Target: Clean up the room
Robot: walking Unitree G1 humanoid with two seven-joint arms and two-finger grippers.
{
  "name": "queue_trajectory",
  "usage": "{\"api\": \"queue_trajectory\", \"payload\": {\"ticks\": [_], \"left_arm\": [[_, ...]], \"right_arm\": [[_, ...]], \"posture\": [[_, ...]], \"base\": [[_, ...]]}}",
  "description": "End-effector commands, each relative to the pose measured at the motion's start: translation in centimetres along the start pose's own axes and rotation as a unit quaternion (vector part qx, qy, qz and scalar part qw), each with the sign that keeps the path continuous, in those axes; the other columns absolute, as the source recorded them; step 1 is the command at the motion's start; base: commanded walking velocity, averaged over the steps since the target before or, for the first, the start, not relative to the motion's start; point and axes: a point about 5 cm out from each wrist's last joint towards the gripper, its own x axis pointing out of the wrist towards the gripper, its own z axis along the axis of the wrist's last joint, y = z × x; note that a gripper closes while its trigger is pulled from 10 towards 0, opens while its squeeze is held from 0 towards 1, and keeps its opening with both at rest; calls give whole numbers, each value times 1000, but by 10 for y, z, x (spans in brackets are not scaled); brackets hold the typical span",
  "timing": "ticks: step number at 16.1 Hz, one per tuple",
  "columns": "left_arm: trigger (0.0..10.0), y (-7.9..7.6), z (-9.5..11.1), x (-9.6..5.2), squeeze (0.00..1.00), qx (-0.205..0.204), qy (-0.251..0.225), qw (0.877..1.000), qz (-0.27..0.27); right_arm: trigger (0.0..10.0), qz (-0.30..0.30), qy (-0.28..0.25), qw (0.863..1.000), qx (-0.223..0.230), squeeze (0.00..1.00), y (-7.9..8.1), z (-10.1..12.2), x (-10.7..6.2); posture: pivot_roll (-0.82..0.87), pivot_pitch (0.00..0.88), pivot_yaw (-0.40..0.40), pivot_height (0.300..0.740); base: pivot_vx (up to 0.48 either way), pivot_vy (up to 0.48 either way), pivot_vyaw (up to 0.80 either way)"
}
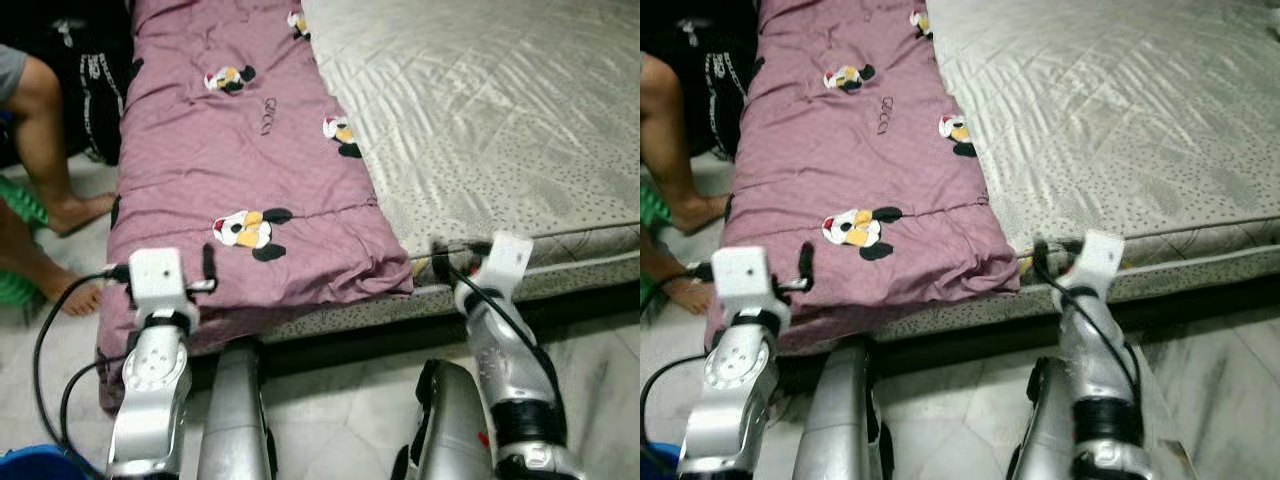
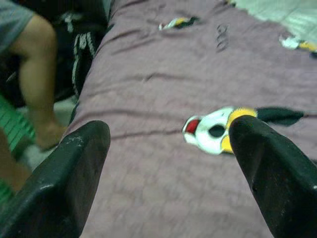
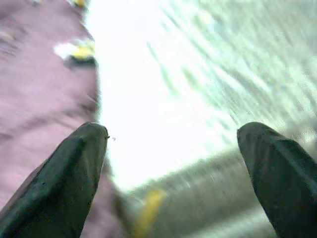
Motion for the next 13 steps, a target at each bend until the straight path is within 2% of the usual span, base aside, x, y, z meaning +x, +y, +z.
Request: {"api": "queue_trajectory", "payload": {"ticks": [1, 4, 6, 9, 13], "left_arm": [[10000, 4, -6, -1, 0, 4, 9, 1000, 0], [10000, -2, -7, 5, 0, -8, 6, 1000, -13], [10000, -6, -6, 8, 0, -17, 2, 1000, -20], [10000, -10, -7, 9, 0, -15, 1, 1000, -24], [10000, -7, -6, 13, 0, -17, -4, 1000, -22]], "right_arm": [[10000, -1, -11, 1000, 2, 0, 2, 0, -7], [10000, -1, -38, 999, -8, 0, 10, 0, -25], [10000, -11, -45, 999, -11, 0, 10, -1, -30], [10000, -18, -61, 998, -10, 0, 9, 7, -25], [10000, -21, -70, 997, -25, 0, 4, 17, -22]], "posture": [[33, 45, 72, 521], [7, 11, 78, 521], [-6, 2, 79, 521], [-15, 0, 92, 546], [-23, 0, 86, 599]], "base": [[0, 0, 0], [0, 0, 0], [0, 0, 0], [0, 0, 0], [0, 0, 0]]}}
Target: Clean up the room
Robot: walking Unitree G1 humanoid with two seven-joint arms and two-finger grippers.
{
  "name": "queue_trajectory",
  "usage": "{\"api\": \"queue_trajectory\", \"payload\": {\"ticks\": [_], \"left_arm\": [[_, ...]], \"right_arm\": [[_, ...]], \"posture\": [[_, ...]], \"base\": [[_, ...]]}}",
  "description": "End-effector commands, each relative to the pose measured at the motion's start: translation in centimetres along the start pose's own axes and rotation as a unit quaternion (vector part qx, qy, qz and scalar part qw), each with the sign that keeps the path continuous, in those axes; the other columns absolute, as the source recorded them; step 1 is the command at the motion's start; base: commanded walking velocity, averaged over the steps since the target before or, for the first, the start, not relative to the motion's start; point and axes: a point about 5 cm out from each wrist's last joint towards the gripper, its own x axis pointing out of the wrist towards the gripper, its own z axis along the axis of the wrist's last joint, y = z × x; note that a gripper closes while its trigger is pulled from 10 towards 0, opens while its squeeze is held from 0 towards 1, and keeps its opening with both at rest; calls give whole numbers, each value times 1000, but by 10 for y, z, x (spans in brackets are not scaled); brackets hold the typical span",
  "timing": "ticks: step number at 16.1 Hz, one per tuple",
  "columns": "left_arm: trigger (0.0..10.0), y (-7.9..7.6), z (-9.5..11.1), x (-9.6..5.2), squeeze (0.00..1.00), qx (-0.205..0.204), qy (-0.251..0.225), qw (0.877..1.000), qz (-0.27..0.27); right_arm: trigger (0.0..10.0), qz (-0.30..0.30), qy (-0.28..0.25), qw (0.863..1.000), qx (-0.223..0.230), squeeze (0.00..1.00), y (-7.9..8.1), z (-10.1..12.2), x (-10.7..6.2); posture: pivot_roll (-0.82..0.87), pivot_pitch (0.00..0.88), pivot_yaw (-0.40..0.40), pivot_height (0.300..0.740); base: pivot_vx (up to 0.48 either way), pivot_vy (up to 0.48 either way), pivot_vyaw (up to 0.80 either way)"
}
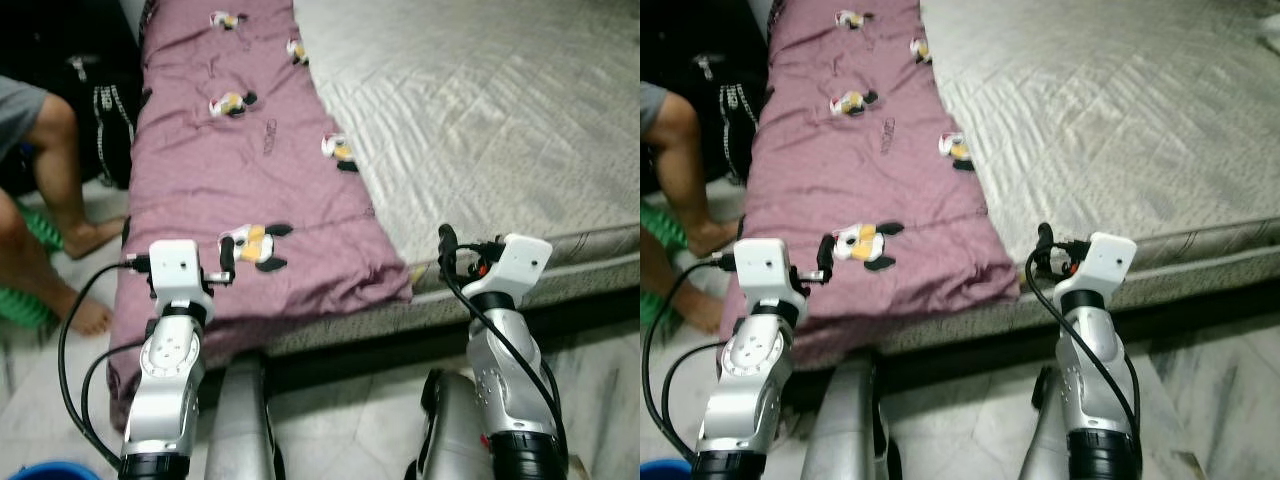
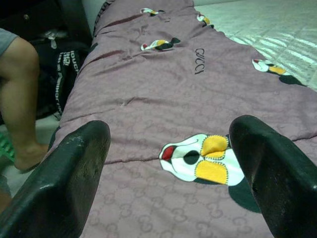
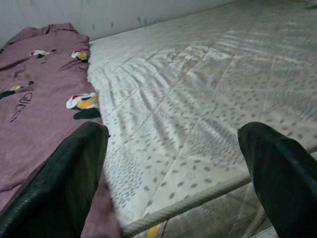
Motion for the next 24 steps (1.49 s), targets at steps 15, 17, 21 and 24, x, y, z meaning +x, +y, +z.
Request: {"api": "queue_trajectory", "payload": {"ticks": [15, 17, 21, 24], "left_arm": [[10000, 4, -1, 6, 0, 5, -5, 1000, 11], [10000, 3, -3, 6, 0, 8, 0, 1000, 6], [10000, 5, -4, 8, 0, 22, -3, 1000, 10], [10000, 1, -6, 10, 0, 26, 3, 1000, 0]], "right_arm": [[10000, 5, 1, 1000, -9, 0, 6, -2, -9], [10000, 6, 4, 1000, -8, 0, 8, -5, -11], [10000, -1, 8, 1000, -12, 0, 3, -7, -14], [10000, -12, 14, 1000, -21, 0, -6, -11, -19]], "posture": [[-28, 0, 84, 740], [-29, 0, 86, 740], [-35, 0, 88, 740], [-39, 0, 96, 740]], "base": [[0, 0, 0], [0, 0, 0], [0, 0, 0], [0, 0, 0]]}}
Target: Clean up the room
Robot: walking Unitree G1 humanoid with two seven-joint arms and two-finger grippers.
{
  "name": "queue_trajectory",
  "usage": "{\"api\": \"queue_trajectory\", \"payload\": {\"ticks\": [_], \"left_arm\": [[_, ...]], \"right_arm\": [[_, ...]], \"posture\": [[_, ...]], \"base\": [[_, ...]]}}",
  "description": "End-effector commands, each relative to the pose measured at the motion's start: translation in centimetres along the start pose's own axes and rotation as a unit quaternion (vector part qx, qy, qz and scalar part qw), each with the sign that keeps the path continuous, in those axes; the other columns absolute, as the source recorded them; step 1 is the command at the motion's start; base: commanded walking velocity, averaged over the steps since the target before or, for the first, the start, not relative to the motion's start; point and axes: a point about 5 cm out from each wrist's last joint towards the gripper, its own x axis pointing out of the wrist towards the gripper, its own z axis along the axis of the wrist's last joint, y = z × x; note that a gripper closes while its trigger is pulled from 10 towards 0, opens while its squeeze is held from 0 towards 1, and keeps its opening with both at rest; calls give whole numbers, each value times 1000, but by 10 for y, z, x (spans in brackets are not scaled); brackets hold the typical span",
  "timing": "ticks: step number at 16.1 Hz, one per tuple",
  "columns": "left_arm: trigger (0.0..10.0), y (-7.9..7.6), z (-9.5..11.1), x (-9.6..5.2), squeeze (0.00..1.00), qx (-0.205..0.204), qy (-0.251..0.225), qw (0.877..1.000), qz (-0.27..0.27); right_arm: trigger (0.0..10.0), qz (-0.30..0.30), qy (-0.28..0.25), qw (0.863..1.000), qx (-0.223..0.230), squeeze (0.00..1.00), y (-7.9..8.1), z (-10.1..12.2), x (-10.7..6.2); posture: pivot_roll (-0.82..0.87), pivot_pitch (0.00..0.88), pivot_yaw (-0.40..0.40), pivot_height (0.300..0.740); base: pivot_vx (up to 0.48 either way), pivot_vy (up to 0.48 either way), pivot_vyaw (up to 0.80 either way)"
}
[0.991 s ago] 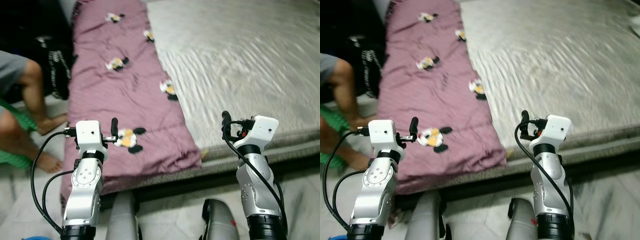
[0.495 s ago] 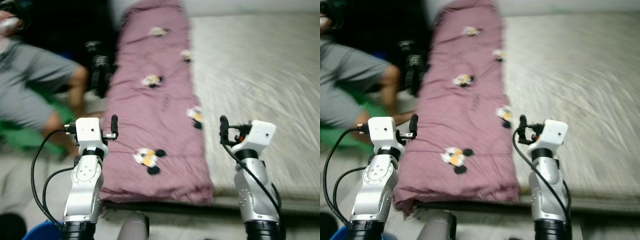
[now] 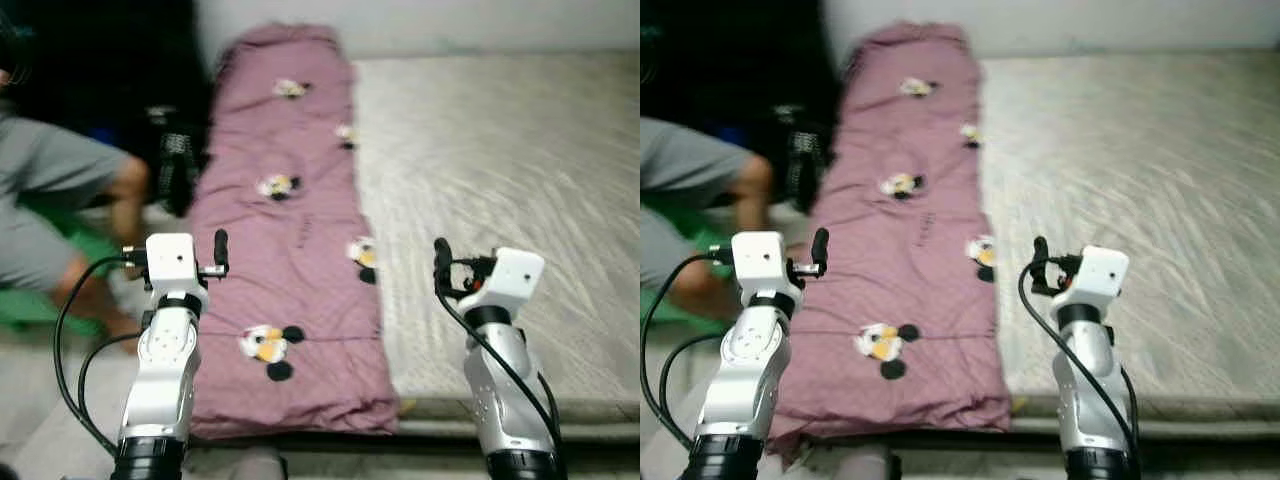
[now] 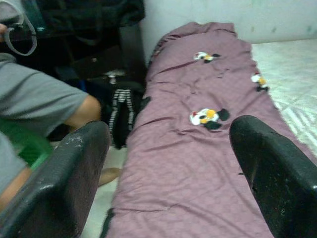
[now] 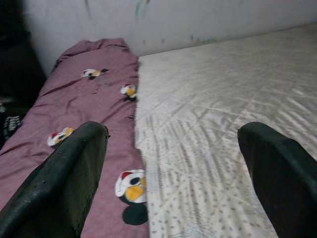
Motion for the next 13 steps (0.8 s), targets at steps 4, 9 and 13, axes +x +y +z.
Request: {"api": "queue_trajectory", "payload": {"ticks": [4, 9, 13], "left_arm": [[10000, -4, -19, -7, 0, 26, 26, 999, -22], [10000, -10, -18, 4, 0, 32, 23, 999, -33], [10000, 9, -29, -13, 0, 18, 30, 999, 38]], "right_arm": [[10000, -16, -9, 1000, 9, 0, -2, -9, -15], [10000, -2, 14, 1000, 5, 0, 4, -20, -16], [10000, 71, 40, 997, -13, 0, 19, -25, -2]], "posture": [[-60, 0, 163, 740], [-41, 0, 128, 740], [37, 0, -4, 740]], "base": [[0, 0, 0], [0, 0, 0], [0, 0, 0]]}}
